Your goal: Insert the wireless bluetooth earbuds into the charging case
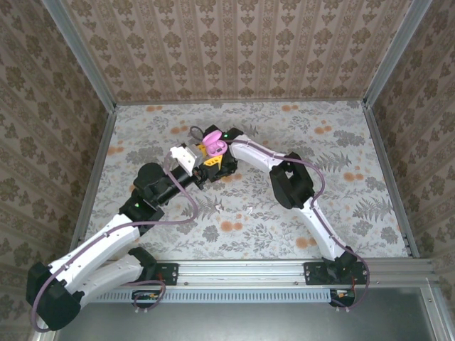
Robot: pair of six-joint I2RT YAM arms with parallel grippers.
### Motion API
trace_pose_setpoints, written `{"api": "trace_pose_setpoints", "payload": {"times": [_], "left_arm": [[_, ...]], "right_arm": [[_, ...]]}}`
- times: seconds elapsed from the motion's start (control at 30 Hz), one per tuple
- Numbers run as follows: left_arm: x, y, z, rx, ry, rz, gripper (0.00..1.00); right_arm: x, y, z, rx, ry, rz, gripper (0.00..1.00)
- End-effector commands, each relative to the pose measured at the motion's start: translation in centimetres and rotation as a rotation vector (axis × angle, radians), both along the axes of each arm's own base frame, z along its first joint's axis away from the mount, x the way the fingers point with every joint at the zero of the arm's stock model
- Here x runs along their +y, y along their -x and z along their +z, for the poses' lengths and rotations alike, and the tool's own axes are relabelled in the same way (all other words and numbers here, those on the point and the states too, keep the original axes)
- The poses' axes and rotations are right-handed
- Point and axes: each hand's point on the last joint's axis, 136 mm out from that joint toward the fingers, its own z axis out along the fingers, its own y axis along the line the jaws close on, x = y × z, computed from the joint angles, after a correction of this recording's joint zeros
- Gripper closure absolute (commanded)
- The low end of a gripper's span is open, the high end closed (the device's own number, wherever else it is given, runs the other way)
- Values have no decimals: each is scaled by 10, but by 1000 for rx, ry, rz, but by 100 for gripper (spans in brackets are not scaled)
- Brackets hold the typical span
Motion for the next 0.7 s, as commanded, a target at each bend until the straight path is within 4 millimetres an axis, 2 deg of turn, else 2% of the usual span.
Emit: {"api": "trace_pose_setpoints", "payload": {"times": [0.0,0.23,0.33,0.47,0.67], "left_arm": [[4,1,25,-53,47,8,62],[4,1,27,-55,48,6,62],[3,1,27,-55,47,3,62],[1,0,26,-53,50,-4,62],[-5,-3,24,-44,53,-18,62]], "right_arm": [[-27,19,-25,57,176,5,72],[-37,15,-5,15,148,-71,75],[-47,14,4,13,121,-120,75],[-73,20,9,24,95,-199,75],[-138,44,3,74,102,-361,74]]}}
